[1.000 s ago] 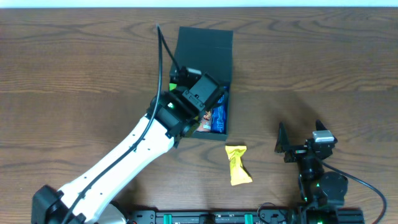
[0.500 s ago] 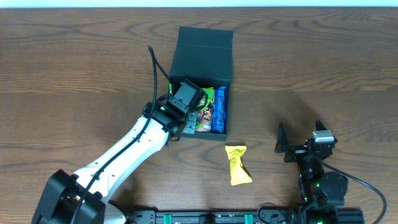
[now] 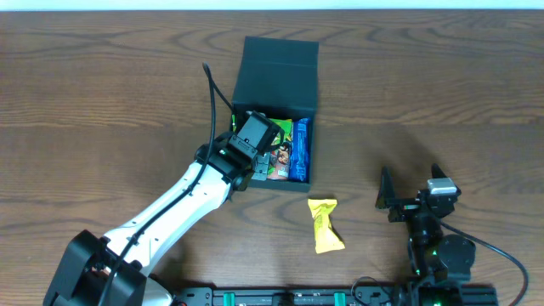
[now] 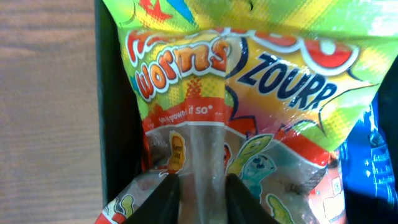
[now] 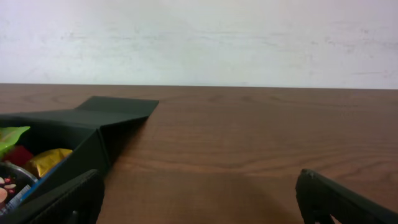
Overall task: Pack container
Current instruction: 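Press the gummy bag down into the box with the left gripper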
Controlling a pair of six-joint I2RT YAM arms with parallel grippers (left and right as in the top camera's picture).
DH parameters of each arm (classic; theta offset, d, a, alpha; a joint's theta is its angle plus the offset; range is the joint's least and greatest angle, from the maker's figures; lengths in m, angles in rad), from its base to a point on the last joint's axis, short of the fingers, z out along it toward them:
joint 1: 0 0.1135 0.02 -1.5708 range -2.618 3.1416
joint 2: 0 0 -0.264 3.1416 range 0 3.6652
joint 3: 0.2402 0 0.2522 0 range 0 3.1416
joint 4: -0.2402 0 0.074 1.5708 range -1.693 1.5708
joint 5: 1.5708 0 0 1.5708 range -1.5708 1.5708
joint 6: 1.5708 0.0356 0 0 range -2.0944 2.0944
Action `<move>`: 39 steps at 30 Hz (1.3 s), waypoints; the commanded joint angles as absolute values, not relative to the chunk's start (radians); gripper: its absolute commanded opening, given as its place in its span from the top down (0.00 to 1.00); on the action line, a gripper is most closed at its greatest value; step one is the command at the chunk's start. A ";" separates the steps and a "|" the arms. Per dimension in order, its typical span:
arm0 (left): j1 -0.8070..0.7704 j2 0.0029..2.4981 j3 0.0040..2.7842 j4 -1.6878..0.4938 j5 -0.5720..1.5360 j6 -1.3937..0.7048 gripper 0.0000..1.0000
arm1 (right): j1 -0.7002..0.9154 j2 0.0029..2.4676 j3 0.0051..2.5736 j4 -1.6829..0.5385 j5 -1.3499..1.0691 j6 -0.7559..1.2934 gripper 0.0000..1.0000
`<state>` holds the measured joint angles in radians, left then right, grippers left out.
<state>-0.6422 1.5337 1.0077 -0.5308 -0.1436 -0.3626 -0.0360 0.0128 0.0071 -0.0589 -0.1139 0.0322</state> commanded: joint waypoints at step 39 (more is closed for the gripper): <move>-0.670 1.668 1.002 -0.331 -0.261 -0.368 0.89 | -0.051 0.011 0.006 -0.064 -0.112 0.021 0.01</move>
<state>-0.6617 1.6482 1.0088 -0.3317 -0.2878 -0.3637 -0.0360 0.0128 0.0071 -0.0589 -0.1139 0.0322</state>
